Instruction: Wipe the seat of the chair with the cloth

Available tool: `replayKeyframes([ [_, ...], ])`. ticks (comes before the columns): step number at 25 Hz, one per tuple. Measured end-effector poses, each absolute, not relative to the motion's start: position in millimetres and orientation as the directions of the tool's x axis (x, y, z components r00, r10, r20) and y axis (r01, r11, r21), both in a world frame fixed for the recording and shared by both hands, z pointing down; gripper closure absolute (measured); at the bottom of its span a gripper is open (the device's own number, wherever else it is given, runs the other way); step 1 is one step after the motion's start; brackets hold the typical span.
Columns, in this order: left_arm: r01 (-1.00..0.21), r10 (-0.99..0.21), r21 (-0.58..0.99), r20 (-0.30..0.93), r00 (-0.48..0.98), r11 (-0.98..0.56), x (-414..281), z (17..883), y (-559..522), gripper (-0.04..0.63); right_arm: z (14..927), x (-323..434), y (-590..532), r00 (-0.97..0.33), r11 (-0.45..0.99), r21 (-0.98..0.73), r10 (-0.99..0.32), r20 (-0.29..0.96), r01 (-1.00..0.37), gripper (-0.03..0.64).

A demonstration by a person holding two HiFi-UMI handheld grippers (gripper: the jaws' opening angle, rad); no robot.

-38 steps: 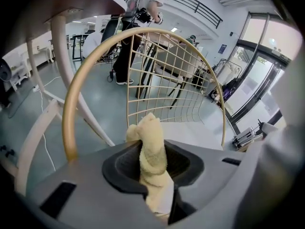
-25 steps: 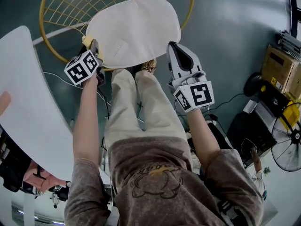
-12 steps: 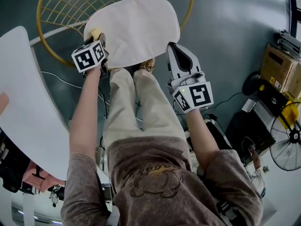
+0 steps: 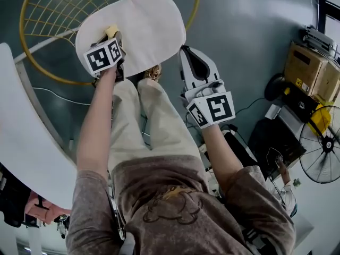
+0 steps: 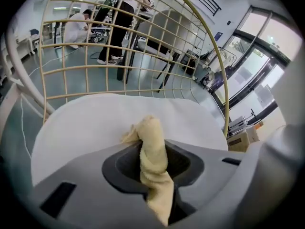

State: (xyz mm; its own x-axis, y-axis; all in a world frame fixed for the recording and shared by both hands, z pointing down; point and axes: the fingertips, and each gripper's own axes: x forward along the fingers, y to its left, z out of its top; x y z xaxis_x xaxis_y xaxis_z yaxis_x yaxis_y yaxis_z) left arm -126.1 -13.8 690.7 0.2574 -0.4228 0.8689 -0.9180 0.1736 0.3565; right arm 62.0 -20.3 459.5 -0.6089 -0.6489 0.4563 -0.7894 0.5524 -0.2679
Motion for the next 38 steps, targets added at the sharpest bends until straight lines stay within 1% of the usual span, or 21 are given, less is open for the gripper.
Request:
replayKeyframes([
  [6, -0.916, -0.427, 0.369, 0.862, 0.274, 0.157, -103, 688, -23, 0.486, 463, 83, -22, -0.591, 0.532, -0.268, -0.660, 0.464, -0.803, 0.591],
  [17, -0.910, -0.427, 0.388, 0.855, 0.295, 0.149, -85, 687, -33, 0.486, 475, 91, -17, -0.582, 0.511, -0.284, -0.663, 0.471, -0.811, 0.591],
  [20, -0.907, -0.434, 0.405, 0.842, 0.321, 0.114, -64, 683, -38, 0.486, 473, 98, -17, -0.576, 0.506, -0.279, -0.667, 0.473, -0.816, 0.591],
  [28, -0.886, -0.398, 0.464, 0.811, 0.429, -0.011, 13, 688, -46, 0.486, 471, 112, -15, -0.551, 0.489, -0.259, -0.683, 0.479, -0.833, 0.591],
  [38, -0.829, -0.401, 0.555, 0.744, 0.535, -0.076, 74, 667, -62, 0.488, 463, 140, -15, -0.511, 0.458, -0.233, -0.710, 0.484, -0.858, 0.591],
])
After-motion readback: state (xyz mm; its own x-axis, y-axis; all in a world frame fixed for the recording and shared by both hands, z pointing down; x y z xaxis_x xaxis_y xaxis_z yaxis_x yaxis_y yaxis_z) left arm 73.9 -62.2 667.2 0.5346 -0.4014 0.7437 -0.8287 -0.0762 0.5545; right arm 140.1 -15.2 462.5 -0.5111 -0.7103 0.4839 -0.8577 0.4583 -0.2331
